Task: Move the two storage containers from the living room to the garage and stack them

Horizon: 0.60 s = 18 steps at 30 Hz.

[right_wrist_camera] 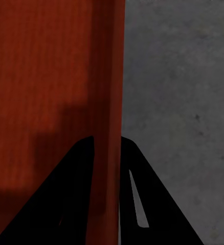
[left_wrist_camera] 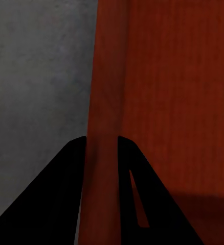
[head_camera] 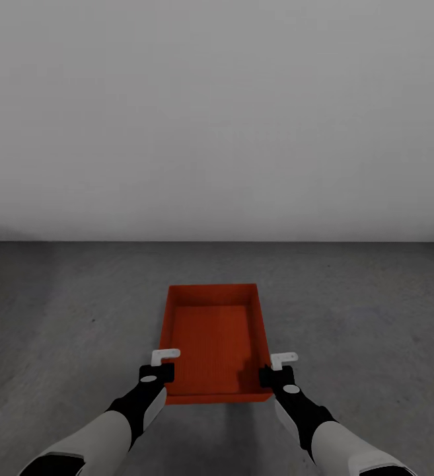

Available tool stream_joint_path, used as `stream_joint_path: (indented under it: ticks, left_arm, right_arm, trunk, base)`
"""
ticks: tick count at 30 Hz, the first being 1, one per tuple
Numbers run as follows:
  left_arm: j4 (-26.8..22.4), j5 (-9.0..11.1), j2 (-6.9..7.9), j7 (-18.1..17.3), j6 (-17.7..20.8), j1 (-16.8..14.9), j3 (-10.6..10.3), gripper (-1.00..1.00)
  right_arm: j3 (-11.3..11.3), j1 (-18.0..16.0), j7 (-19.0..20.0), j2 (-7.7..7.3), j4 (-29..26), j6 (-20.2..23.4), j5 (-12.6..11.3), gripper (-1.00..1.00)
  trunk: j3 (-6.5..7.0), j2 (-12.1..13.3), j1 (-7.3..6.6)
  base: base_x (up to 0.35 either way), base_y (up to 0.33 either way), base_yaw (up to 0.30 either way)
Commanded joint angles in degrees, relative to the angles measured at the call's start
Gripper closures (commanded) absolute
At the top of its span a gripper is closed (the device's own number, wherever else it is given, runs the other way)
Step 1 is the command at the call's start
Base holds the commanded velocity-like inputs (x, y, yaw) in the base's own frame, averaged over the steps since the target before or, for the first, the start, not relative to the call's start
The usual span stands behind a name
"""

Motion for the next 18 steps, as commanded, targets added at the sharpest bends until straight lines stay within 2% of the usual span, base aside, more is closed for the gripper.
stream_joint_path:
  ticks: [1, 18]
  left_arm:
    - [-0.3, -0.9, 0.2, 0.6, -1.3, -0.1, 1.5, 1.0]
    - [-0.3, -0.9, 0.22, 0.6, -1.3, -0.1, 1.5, 1.0]
  right_arm:
    - [-0.9, 0.0, -0.5, -0.11, 0.2, -0.2, -0.4, 1.0]
    - [-0.9, 0.0, -0.5, -0.13, 0.2, -0.3, -0.4, 1.0]
  trunk:
    - [-0.04, 0.0, -0.01]
    - [-2.91, -6.4, 3.5]
  base:
    - [0.0, 0.0, 0.0]
    - [0.0, 0.0, 0.0]
